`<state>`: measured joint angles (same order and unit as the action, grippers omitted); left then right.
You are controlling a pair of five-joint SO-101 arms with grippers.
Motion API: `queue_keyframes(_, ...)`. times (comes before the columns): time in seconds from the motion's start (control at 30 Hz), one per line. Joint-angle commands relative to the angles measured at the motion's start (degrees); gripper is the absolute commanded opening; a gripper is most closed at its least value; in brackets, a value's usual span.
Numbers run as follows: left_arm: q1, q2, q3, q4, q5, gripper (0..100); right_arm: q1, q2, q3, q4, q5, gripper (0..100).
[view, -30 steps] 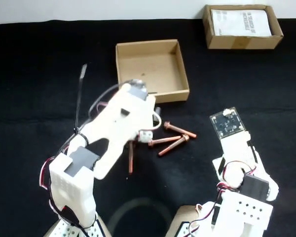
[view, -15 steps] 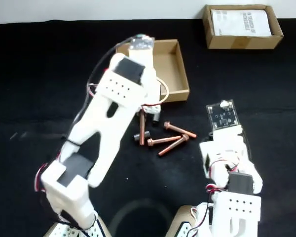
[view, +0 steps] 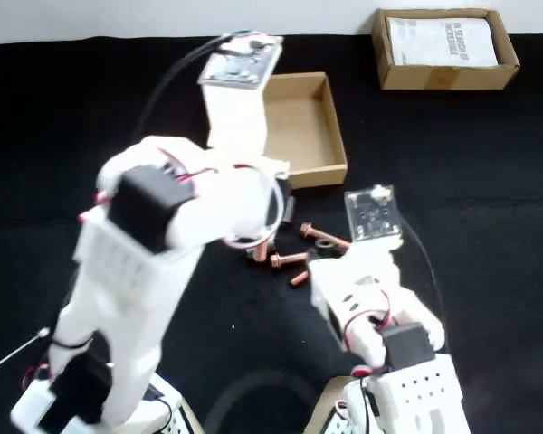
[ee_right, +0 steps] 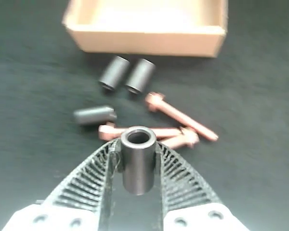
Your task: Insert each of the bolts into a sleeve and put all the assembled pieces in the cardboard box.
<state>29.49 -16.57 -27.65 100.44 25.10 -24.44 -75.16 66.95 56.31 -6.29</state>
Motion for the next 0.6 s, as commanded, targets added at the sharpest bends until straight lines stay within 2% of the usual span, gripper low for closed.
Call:
queue_keyframes(0.0,0.5,-5.0,0.0,0.0,-1.9,1,-5.8,-5.8,-4.2,-1.0,-1.0,0.7)
queue_keyframes(0.1,-1.5,-8.0,6.2,-0.1,-2.0,1,-8.8,-11.0,-4.2,-0.8,-1.0,0.7)
queue_keyframes(0.23,-6.4,-13.1,17.1,-7.4,-2.0,1,-10.1,-18.4,-3.5,-0.2,-1.0,0.7)
queue_keyframes(0.37,-9.2,-20.5,29.9,-21.6,-2.0,1,-10.0,-24.4,-3.5,5.8,-0.1,0.7)
queue_keyframes(0.57,-6.5,-31.4,51.2,-45.7,-2.0,1,-9.6,-29.2,-0.6,10.0,2.4,0.7)
